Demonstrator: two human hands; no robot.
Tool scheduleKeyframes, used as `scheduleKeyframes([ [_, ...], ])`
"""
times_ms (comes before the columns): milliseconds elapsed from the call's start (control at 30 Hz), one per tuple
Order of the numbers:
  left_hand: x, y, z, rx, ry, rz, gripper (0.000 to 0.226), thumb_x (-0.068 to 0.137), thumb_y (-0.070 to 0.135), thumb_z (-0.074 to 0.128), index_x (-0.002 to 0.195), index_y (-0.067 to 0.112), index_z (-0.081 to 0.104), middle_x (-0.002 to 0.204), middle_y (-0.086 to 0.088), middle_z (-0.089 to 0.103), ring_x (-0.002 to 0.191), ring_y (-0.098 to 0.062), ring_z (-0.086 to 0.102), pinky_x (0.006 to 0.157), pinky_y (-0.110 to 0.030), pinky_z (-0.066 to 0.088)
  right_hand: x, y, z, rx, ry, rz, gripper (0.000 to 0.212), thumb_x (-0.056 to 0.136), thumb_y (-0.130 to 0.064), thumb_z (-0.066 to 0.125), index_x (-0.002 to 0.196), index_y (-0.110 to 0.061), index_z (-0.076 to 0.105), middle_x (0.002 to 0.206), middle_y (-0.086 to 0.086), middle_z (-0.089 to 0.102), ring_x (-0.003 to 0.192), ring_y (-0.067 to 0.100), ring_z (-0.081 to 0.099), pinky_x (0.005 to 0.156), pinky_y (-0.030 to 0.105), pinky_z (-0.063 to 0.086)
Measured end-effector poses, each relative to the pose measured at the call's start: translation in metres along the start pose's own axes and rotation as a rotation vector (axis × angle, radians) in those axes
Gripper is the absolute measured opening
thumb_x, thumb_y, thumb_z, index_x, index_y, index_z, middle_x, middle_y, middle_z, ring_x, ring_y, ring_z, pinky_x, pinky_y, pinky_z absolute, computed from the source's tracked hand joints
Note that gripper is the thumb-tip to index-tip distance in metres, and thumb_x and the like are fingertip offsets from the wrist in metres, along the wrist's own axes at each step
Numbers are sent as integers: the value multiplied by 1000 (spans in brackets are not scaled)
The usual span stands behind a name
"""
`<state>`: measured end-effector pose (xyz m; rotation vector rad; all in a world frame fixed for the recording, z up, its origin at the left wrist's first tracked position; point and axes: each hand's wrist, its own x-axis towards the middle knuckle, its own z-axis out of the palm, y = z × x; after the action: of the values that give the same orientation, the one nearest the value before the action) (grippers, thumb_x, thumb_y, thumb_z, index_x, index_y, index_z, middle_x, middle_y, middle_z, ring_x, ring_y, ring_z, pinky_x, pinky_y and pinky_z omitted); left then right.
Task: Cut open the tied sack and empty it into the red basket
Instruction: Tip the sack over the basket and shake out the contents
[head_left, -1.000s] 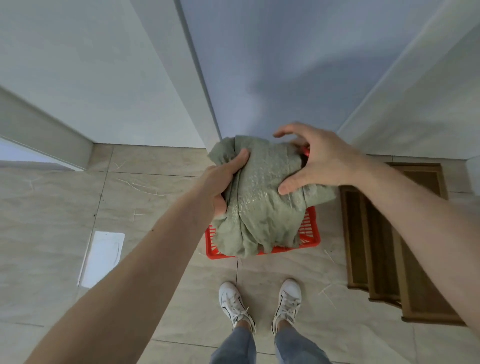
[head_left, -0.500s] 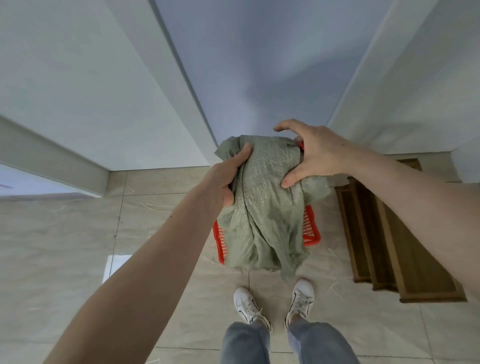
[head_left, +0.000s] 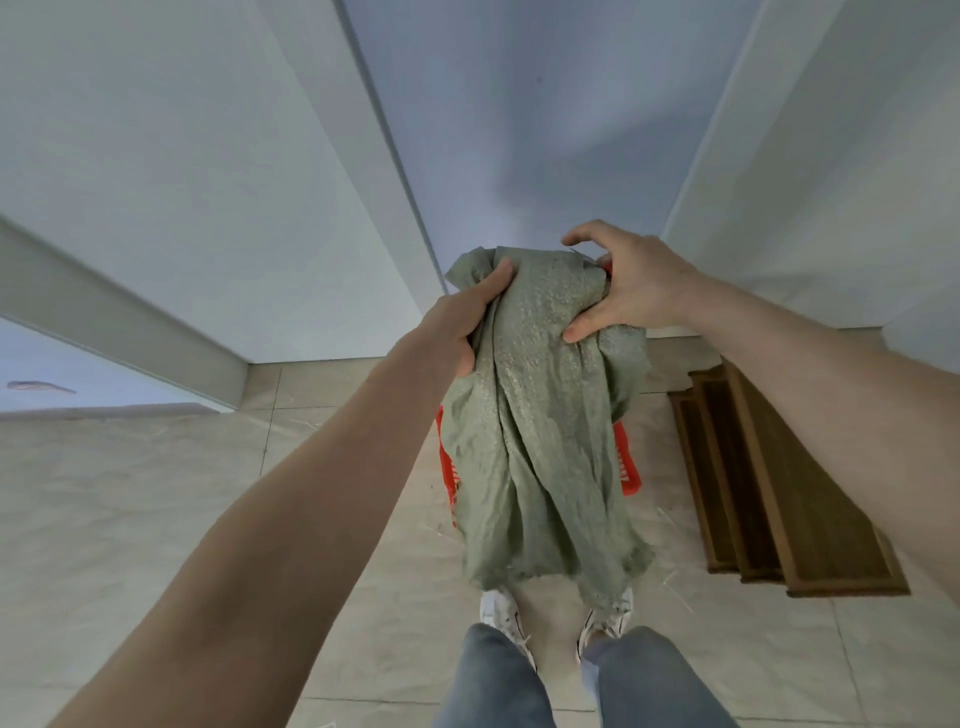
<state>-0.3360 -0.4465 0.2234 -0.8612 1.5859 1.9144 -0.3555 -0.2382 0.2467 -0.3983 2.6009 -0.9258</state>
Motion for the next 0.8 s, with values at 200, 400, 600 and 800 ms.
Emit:
scheduleKeyframes([
  [200,-24,-13,-9,15,-124,100,117,41,50,98,139,11,47,130,-13,65,112,-31,68,94,-52,56,-5,-11,-2,-1,-21,18,110,48,-37,98,142,-30,42,112,-3,58,111,20,57,94,31,44],
  [400,-47,-23,-33,333,-280,268,135,58,4,93,155,35,4,146,-2,41,128,-22,53,101,-45,52,-13,-18,-14,63,-52,56,107,46,-33,99,140,-31,48,120,-11,56,108,11,55,89,24,39],
  [600,-63,-21,-38,663,-297,454,156,51,22,99,151,47,-18,160,15,17,143,-14,32,116,-46,36,-30,-25,-39,237,5,141,88,51,-19,98,130,-25,59,129,-9,55,114,13,54,90,29,45],
  [800,-74,1,-19,754,-457,576,139,57,17,97,156,39,1,154,15,26,138,-11,38,112,-34,37,-60,-26,-61,470,-51,268,80,37,-17,94,113,-14,70,106,4,76,100,20,71,79,31,55],
])
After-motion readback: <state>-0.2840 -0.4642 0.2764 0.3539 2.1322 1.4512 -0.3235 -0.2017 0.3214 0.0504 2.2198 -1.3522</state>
